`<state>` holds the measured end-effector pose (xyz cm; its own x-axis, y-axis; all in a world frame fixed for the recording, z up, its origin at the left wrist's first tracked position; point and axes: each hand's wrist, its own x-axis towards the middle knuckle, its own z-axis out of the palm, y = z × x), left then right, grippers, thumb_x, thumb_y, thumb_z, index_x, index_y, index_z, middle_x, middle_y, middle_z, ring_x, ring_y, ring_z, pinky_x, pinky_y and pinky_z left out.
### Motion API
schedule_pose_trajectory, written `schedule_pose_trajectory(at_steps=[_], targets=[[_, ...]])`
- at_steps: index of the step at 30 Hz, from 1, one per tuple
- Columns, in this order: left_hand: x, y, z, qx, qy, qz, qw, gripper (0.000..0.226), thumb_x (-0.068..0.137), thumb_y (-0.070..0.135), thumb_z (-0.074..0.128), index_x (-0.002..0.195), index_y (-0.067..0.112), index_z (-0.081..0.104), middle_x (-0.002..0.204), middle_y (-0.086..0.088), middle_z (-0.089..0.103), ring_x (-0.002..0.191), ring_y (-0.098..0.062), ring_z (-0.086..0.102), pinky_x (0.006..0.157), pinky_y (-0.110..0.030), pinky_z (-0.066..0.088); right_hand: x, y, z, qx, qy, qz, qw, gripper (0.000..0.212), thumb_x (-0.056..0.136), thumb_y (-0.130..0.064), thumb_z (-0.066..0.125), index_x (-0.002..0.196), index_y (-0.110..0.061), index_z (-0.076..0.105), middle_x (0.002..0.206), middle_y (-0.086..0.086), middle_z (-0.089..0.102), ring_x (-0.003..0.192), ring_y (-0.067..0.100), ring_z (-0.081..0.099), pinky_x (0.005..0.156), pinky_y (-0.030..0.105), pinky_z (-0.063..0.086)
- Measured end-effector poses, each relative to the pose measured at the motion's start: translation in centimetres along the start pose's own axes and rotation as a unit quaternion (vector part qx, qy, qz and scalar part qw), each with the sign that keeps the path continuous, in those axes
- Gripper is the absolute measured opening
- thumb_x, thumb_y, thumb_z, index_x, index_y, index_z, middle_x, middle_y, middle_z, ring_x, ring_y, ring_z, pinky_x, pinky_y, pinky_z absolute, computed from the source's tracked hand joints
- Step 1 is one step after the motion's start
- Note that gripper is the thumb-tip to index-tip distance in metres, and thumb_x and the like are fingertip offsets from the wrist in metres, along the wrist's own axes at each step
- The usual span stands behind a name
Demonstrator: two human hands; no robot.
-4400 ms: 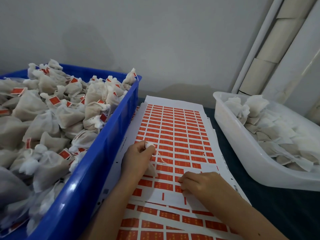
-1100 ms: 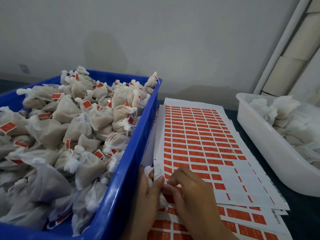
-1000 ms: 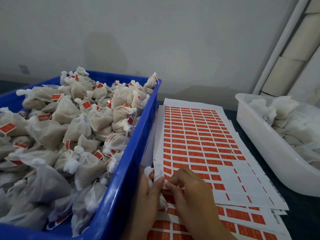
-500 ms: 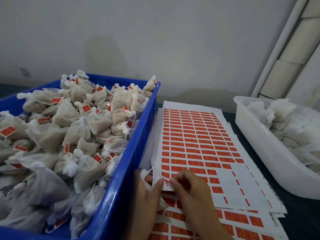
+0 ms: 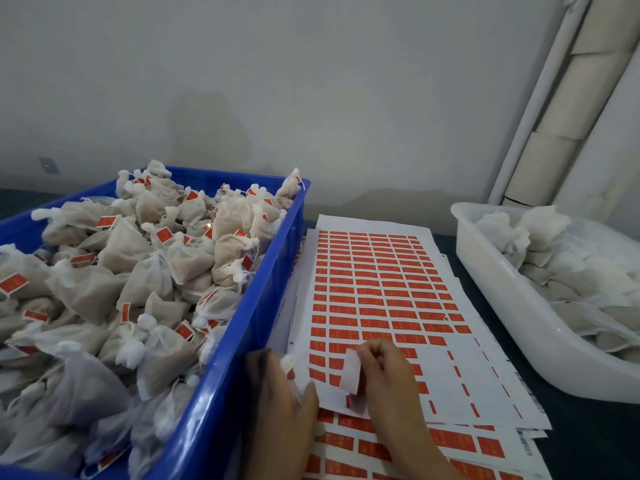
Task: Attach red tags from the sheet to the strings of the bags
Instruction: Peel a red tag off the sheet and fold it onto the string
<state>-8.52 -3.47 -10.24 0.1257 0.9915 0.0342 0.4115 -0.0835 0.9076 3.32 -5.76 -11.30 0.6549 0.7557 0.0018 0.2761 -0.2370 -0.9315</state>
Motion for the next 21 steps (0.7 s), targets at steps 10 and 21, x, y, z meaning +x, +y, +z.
schedule_pose_trajectory(at_steps=[10, 21], targets=[[0.4, 2.9, 0.7, 0.176, -0.037, 0.14, 0.974, 0.034, 0.088, 0.058, 0.026, 0.104, 0.029, 0.036, 0.106, 0.012, 0.039, 0.104, -0.008, 0.048, 0.09, -0.023, 0.044, 1.2, -1.2, -2.9, 0.162, -0.018, 0.081, 0.983, 0.029, 0.093, -0.036, 0.045, 0.079, -0.015, 0.06, 0.052, -0.003, 0.056, 0.041, 0.007, 0.049, 0.047, 0.014, 0.043], [5.3, 6.3, 6.3, -0.044, -0.165, 0.028, 0.985, 0.025, 0.097, 0.046, 0.03, 0.092, 0.03, 0.048, 0.084, 0.023, 0.048, 0.075, -0.001, 0.051, 0.057, -0.009, 0.034, 5.2, -2.0, -8.6, 0.112, -0.012, -0.077, 0.991, 0.017, 0.093, -0.009, 0.05, 0.087, -0.014, 0.065, 0.082, -0.005, 0.071, 0.075, 0.009, 0.069, 0.063, 0.015, 0.054]])
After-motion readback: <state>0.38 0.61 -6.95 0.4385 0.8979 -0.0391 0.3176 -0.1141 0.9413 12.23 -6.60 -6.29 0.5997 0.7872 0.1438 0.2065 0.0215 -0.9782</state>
